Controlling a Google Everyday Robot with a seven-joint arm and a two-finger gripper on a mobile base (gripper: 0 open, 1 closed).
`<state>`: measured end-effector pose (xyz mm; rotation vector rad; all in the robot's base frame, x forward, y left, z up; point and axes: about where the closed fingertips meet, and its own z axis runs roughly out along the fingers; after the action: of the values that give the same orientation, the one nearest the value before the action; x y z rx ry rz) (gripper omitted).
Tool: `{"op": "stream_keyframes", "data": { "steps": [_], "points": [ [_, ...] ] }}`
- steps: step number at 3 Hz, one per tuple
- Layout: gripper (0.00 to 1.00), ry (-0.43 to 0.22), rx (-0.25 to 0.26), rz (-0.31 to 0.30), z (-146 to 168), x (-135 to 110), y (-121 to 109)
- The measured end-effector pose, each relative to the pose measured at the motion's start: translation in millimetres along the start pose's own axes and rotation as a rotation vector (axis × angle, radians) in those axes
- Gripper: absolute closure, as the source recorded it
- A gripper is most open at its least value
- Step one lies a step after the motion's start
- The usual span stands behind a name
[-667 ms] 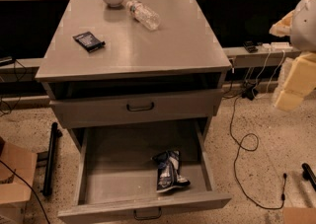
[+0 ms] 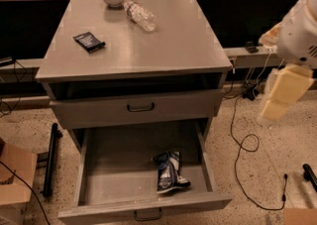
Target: Pick blue chip bag from middle drawer and place on counter
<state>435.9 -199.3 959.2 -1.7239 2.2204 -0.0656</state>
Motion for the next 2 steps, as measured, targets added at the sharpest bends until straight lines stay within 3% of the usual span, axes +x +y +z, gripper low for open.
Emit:
{"op": "stream_keyframes", "data": {
  "steps": [1, 2],
  "points": [
    [0.00, -0.015, -0.031, 0.045, 31, -14, 6],
    [0.00, -0.019, -0.059, 0.133, 64, -21, 3]
  ]
}}
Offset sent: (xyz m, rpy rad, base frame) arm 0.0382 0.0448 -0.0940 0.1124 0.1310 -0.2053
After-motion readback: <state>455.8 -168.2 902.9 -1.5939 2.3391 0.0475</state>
